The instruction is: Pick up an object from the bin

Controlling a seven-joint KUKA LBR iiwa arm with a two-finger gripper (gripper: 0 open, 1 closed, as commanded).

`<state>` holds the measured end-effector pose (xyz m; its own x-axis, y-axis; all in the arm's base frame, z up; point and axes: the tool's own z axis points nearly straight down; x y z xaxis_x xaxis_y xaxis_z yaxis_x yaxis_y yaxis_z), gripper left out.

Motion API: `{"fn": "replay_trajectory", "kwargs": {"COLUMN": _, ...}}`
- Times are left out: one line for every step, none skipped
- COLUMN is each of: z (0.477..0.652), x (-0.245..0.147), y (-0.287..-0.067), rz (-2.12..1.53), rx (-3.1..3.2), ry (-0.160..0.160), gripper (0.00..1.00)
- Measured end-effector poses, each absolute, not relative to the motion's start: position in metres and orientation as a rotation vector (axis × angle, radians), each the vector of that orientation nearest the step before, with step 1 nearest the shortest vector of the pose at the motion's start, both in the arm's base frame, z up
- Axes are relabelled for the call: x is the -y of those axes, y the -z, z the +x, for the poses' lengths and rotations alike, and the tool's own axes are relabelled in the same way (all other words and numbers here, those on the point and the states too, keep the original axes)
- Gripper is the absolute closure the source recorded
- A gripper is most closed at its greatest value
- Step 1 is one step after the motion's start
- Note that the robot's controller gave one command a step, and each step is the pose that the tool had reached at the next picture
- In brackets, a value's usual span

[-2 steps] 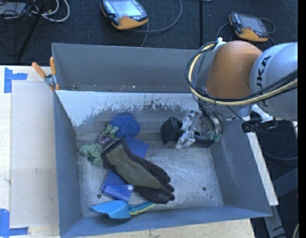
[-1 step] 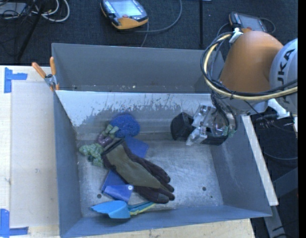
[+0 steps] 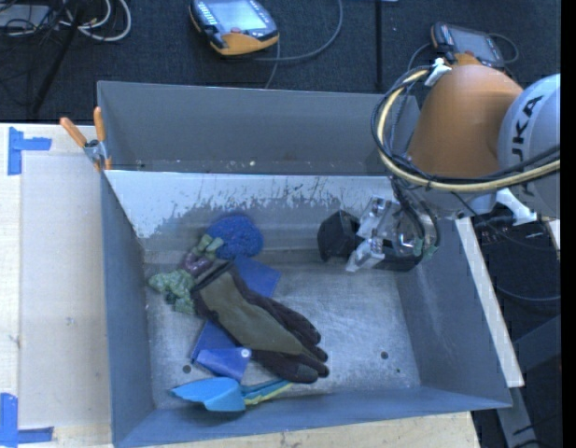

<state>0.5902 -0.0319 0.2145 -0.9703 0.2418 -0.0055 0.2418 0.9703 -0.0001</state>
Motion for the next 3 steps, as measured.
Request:
{"fn": "replay_trajectory", "kwargs": {"z": 0.547, "x": -0.003, "y": -0.181, "rz": 0.220, "rx": -3.148, "ry": 0.002, "gripper": 1.00}}
{"fn": "replay_trajectory", "kwargs": {"z": 0.546, "x": -0.011, "y": -0.180, "rz": 0.183, "rx": -3.149, "ry": 0.000, "gripper": 1.00}}
{"fn": "replay_trajectory", "kwargs": {"z": 0.537, "x": -0.011, "y": -0.213, "rz": 0.213, "rx": -3.148, "ry": 0.002, "gripper": 1.00}}
